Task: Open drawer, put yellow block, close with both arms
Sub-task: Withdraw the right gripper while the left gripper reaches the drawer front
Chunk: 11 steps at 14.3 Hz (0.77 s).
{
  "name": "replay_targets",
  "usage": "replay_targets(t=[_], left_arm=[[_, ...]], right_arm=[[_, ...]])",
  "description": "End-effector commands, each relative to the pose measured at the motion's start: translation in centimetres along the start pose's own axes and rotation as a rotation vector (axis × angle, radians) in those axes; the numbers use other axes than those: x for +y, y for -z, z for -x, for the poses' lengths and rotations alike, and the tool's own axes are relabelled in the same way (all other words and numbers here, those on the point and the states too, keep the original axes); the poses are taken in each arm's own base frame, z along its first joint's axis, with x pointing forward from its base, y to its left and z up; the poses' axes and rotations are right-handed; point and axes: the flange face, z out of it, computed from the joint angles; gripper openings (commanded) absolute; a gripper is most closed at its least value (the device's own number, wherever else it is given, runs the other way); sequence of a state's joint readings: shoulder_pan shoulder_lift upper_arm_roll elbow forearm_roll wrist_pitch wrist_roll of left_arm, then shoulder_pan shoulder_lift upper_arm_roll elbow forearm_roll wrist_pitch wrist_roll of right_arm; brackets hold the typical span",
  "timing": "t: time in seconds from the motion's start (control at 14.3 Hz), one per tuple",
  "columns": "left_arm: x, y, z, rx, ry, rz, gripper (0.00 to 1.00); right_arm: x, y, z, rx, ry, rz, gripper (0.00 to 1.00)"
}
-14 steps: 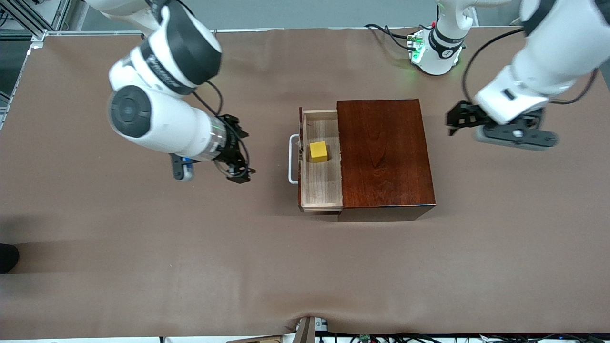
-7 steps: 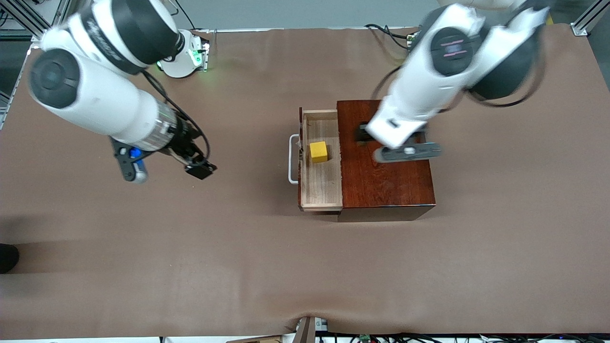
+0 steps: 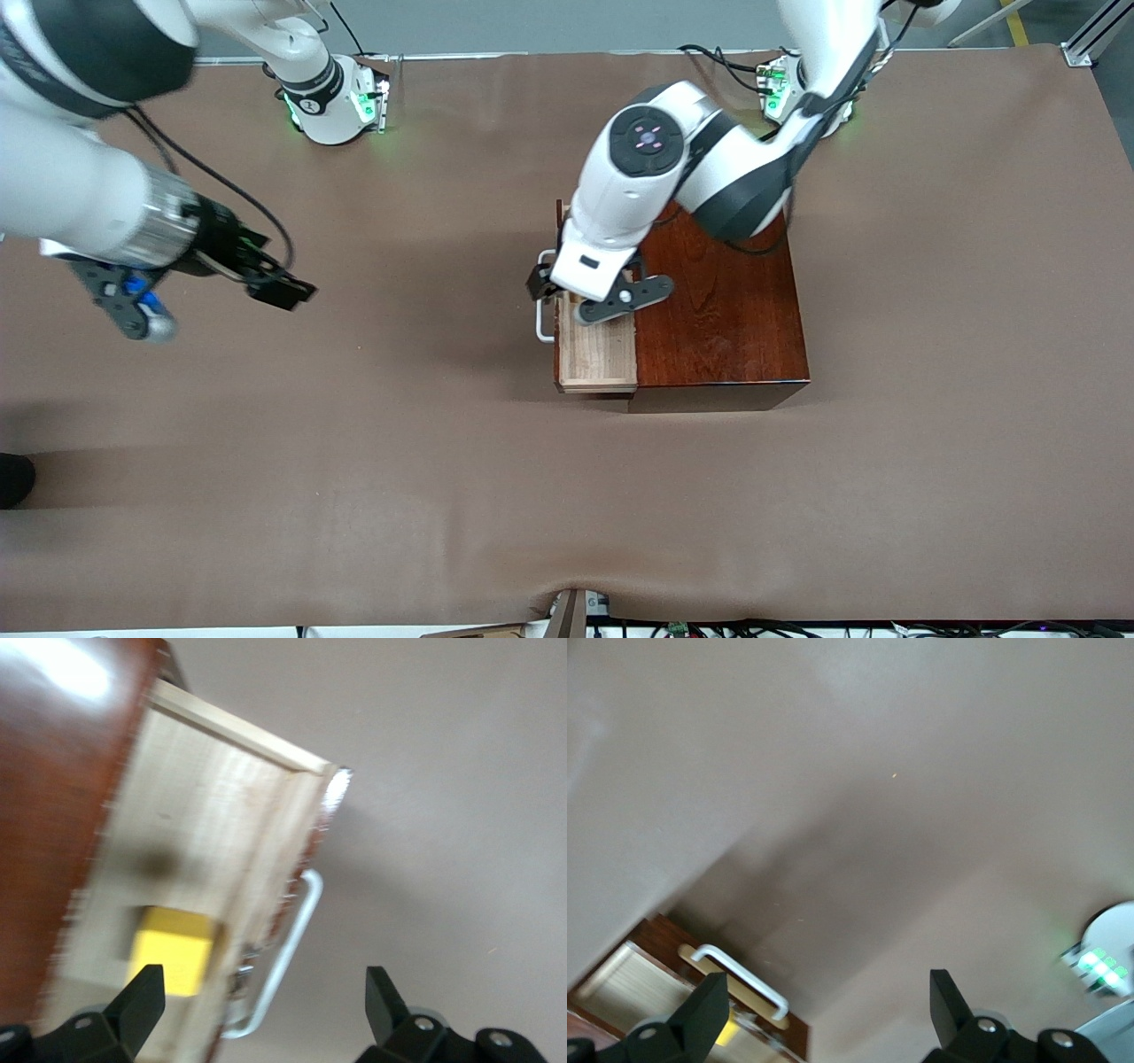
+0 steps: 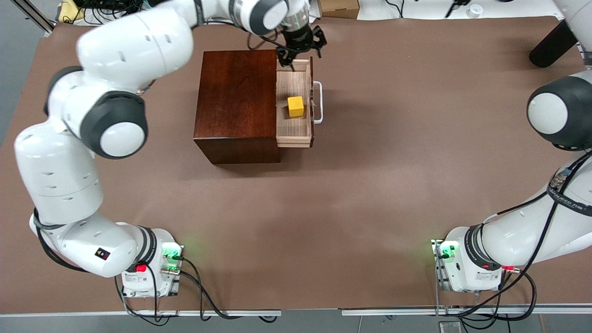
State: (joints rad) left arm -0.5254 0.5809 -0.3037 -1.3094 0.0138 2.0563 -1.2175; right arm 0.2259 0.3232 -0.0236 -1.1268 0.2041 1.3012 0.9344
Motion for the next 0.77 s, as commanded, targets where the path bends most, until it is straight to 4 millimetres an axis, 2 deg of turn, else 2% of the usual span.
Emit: replay_targets(t=[0.0,0.07,0.14,0.28,0.42,0.56,0.7], left_arm=[[2.6,-1.9,1.6,0.052,0.078,0.065,1.00],[3.2,-2.6,2.5,0.067,0.104,0.084,1.00],[3.4,-4.2,3.2,0.081,0.116,0.075,1.00],[4.8,-6.5,6.0,0.119,0.144,0.085,1.00],[5.4,-10.8,8.0,0.148,0.182,0.074,1.00],[6.1,-12.7,8.9,0.168,0.253,0.083,1.00],[5.8,-14.0,8.8,0.186,0.326,0.071,1.00]], right_arm=[[2.5,2.4,1.4,0.058,0.149,0.052,1.00],[3.1,2.7,1.6,0.070,0.214,0.069,1.00],[3.6,2.7,1.8,0.067,0.275,0.086,1.00],[5.1,3.0,1.4,0.067,0.361,0.105,1.00],[7.0,3.4,0.3,0.059,0.425,0.102,1.00],[8.7,3.9,-0.5,0.056,0.533,0.097,1.00],[9.9,3.8,-0.7,0.059,0.577,0.096,1.00]])
